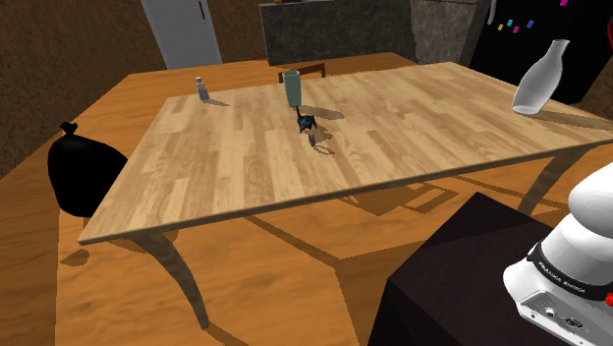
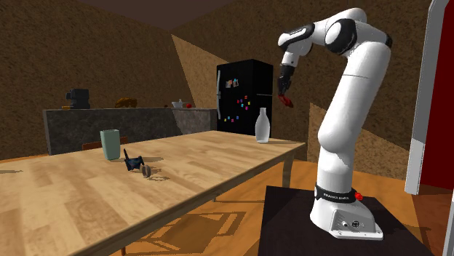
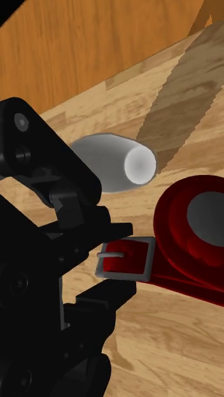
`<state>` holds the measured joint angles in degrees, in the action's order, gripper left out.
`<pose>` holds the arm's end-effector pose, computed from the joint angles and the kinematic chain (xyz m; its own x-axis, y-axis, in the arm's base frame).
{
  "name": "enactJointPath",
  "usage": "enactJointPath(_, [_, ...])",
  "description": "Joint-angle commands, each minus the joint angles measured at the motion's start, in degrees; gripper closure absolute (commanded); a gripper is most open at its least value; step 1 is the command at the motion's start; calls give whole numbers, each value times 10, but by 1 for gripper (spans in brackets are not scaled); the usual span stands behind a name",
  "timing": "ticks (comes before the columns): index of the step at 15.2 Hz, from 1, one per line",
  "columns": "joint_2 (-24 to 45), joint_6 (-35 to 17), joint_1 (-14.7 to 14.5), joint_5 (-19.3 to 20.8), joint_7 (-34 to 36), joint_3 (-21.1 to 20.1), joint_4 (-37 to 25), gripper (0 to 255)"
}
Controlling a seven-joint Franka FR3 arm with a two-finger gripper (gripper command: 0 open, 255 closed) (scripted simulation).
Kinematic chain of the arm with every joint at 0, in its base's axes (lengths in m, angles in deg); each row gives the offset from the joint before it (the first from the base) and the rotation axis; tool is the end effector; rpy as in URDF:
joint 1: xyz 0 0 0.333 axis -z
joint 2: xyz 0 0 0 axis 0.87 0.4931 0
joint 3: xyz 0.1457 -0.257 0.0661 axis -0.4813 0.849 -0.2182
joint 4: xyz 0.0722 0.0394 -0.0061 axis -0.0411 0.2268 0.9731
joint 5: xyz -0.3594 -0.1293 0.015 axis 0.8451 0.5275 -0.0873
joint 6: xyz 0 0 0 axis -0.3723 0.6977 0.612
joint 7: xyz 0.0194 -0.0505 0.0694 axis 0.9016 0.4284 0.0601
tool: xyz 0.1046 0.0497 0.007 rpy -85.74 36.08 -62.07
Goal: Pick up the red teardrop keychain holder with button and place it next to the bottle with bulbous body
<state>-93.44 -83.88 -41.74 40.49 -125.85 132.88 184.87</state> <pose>0.1521 -0.4741 0.6355 0.8582 -0.4664 0.2145 -0.4618 -0.8839 -0.0746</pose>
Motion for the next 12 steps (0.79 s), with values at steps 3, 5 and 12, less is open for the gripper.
enactJointPath(3, [109, 30, -3, -84, -106, 104, -92, 255])
enactJointPath(5, [187, 55, 20, -156, -171, 153, -142, 255])
enactJointPath(12, [222, 31, 47, -191, -211, 161, -126, 255])
